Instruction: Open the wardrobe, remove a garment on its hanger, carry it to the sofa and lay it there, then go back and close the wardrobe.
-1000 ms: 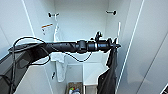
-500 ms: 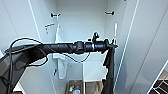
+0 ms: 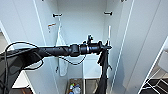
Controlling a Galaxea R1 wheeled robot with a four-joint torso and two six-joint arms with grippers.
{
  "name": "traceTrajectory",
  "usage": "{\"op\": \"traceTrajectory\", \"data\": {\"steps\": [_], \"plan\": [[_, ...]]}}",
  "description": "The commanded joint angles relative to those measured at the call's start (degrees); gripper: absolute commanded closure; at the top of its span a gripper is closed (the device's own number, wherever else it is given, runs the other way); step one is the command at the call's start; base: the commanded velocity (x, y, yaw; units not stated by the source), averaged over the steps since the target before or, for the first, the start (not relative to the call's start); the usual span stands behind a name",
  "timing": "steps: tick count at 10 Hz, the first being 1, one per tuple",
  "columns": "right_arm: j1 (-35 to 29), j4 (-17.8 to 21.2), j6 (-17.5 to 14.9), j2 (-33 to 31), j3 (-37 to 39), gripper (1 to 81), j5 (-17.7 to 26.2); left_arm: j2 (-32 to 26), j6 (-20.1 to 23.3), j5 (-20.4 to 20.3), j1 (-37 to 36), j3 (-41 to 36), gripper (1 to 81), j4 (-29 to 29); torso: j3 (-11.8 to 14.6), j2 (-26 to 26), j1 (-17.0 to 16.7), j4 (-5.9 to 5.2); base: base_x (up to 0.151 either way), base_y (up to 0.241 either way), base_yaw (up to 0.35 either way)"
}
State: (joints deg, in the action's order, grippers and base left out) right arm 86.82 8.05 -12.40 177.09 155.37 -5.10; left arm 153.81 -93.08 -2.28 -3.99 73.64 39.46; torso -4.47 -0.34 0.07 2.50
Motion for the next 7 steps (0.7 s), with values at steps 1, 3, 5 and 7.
{"op": "traceTrajectory", "data": {"steps": [1, 3, 5, 7], "plan": [[-2.13, -0.05, -0.52, 0.39, -0.78, 1.0, 3.43, -1.75, 1.32, -4.05, -8.36, -0.52, 81.1, 1.58, 0.0, 0.0, 0.0, 0.0, -0.117, 0.0, 0.0], [-2.13, -0.05, -0.52, 0.39, -0.78, 1.0, 3.43, -4.55, 1.41, -4.66, -7.66, -2.27, 81.1, 1.93, -0.02, 0.07, 0.09, 0.0, -0.117, 0.0, 0.0], [-2.13, -0.05, -0.52, 0.39, -0.78, 1.0, 3.43, -5.61, 1.58, -4.66, -7.57, -3.15, 81.1, 1.94, 0.0, 0.02, -0.02, 0.0, -0.117, 0.0, 0.0], [-2.21, -0.05, -0.52, 0.39, -0.78, 1.0, 3.43, -5.61, 1.76, -4.58, -6.95, -3.24, 81.1, 1.94, 0.02, 0.02, -0.05, 0.0, -0.11, 0.0, 0.0]]}}
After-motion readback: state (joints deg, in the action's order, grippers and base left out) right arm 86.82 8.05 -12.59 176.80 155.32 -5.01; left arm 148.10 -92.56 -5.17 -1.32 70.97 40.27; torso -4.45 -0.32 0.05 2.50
